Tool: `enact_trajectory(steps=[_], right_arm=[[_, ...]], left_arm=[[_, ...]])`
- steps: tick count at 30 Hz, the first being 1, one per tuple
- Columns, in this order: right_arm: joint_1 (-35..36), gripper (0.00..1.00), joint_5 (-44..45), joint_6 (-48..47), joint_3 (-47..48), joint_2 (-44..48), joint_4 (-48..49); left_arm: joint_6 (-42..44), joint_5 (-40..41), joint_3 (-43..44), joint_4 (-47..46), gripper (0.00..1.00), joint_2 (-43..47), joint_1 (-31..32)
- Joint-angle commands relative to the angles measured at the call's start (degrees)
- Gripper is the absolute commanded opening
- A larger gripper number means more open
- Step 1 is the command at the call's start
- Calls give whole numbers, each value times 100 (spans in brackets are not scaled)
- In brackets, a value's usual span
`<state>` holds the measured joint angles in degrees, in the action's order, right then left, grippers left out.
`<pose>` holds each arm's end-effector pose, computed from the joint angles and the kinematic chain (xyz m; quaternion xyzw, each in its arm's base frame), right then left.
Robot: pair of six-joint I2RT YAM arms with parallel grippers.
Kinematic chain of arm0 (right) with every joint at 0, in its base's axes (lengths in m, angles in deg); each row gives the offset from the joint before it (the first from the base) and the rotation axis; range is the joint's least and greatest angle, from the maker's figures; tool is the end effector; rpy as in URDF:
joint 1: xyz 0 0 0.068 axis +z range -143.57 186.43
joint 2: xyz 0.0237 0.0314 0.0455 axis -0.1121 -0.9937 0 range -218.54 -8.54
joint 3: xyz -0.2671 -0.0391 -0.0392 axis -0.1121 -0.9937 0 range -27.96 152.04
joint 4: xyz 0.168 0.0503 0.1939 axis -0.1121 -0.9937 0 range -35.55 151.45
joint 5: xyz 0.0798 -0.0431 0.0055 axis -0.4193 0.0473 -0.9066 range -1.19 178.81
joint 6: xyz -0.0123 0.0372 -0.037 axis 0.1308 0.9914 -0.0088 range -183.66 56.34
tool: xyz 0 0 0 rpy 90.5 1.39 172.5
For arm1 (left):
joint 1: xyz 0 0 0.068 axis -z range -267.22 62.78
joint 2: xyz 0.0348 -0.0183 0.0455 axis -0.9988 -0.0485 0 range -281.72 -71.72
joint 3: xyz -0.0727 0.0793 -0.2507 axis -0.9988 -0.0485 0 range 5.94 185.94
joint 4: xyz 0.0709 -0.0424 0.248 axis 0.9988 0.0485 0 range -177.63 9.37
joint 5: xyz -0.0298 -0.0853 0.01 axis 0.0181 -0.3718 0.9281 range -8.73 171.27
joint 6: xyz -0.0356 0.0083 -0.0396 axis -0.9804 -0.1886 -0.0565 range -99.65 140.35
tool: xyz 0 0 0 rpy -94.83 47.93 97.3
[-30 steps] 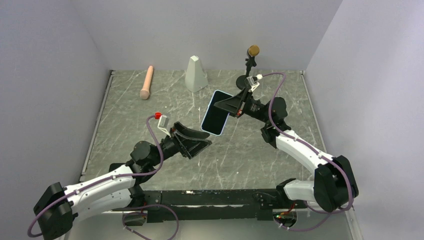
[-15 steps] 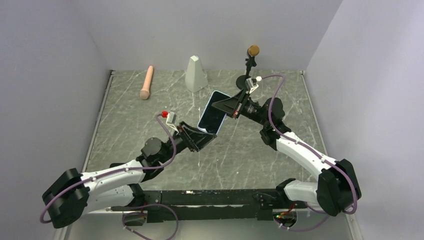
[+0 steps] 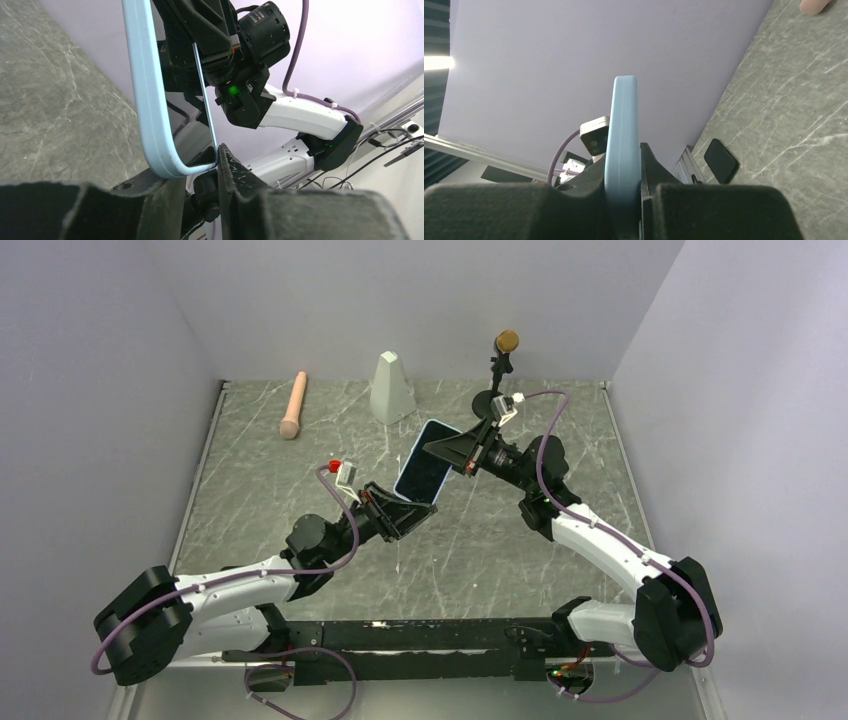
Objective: Take the phone out of the phone case
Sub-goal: Remove the phone case from the phone.
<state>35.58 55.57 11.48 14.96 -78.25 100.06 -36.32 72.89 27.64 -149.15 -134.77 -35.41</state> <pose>0.2313 0.1513 0.3254 0.0317 0.6429 0.6979 0.3140 0.1358 -0.1811 0.2696 0.0357 0.5729 -0.6880 0.4440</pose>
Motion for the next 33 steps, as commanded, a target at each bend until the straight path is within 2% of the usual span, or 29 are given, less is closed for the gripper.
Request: enact_trajectory(steps=[1, 4, 7, 9, 12, 15, 17, 21, 28, 33], right_arm=[[151, 0, 34, 87, 258, 202, 432], [218, 0, 21, -117, 257, 306, 366], [227, 0, -117, -92, 221, 326, 494], [232, 0, -284, 127, 245, 296, 555], [232, 0, -704, 810, 381, 140, 821], [233, 0, -1169, 1729, 498, -111, 1242], [232, 0, -1334, 2399, 439, -281, 1724], [262, 0, -1355, 3252, 255, -431, 2466], [292, 0, -1292, 3763, 106, -535, 2795], [319, 0, -1300, 3925, 47, -633, 2798]], left_arm=[[23, 141, 216, -67, 24, 25, -7], [-112, 146, 114, -196, 10, -50, -110], [-5, -71, 0, -504, 0, -147, -291], [434, -156, -17, -242, 0, -62, -383], [1613, -303, 26, 493, 0, 197, -463], [2952, 69, 198, 1915, 0, 640, -464], [3552, 422, 246, 2461, 0, 860, -457], [4204, 819, 164, 2476, 0, 1073, -456], [4843, 1425, -52, 2050, 0, 1286, -450], [5550, 1555, 45, 2241, 0, 1275, -317]])
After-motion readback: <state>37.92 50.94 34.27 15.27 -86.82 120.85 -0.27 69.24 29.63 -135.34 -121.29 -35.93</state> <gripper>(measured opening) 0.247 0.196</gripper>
